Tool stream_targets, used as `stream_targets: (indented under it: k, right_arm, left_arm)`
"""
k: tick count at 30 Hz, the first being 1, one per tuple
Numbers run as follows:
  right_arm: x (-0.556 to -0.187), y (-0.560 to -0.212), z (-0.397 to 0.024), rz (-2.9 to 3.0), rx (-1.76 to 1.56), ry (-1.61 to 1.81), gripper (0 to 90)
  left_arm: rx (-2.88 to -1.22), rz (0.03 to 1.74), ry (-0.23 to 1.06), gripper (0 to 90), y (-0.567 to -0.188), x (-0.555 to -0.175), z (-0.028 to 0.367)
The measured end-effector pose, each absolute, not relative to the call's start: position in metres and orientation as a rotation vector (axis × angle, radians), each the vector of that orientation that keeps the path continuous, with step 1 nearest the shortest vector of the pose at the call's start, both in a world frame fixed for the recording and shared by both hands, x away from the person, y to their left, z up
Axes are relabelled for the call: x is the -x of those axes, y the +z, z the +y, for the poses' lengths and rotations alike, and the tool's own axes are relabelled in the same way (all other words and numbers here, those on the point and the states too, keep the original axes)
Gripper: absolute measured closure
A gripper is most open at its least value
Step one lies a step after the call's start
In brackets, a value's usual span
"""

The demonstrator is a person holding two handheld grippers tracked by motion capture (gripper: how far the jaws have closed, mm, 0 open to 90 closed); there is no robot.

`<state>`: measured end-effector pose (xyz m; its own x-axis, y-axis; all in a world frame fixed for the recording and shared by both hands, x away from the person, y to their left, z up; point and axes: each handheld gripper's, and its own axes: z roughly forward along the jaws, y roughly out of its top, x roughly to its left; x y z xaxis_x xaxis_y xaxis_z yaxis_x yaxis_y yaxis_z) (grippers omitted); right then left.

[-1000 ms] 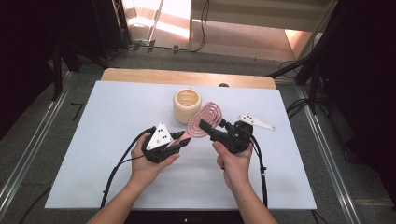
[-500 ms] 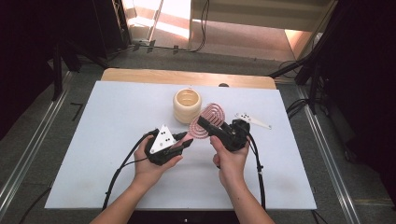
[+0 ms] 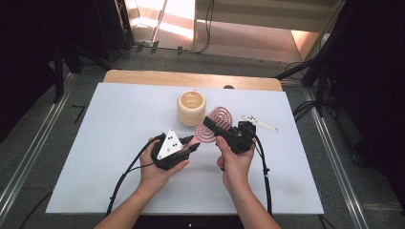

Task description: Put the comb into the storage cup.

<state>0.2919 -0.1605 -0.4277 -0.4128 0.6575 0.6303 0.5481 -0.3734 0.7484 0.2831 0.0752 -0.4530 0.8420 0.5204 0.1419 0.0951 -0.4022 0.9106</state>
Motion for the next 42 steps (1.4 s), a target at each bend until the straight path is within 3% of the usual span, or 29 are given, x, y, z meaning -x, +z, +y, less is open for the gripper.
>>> stream_targets:
  k: [7,14,25,27,28,42]
  right_arm:
    - [-0.294,-0.43,-0.163,1.699,-1.661,1.992,57.8]
    - [-0.293,-0.429,-0.163,1.714,-1.614,2.043,60.9]
    - [-0.289,-0.427,-0.16,1.759,-1.501,2.004,62.4]
    - [-0.288,-0.426,-0.16,1.767,-1.489,2.0,62.5]
    - [-0.288,-0.426,-0.16,1.772,-1.476,1.993,62.5]
    - [-0.286,-0.421,-0.161,1.781,-1.4,1.974,62.5]
  left_arm:
    - [-1.944,0.453,0.513,70.5,-0.454,-0.283,0.075]
    - [-1.924,0.456,0.468,69.0,-0.456,-0.285,0.078]
    - [-1.873,0.501,0.305,17.8,-0.454,-0.29,0.081]
    - [-1.878,0.515,0.297,1.7,-0.455,-0.29,0.082]
    - [-1.875,0.511,0.29,0.0,-0.456,-0.29,0.083]
    - [-1.844,0.554,0.331,0.0,-0.459,-0.287,0.101]
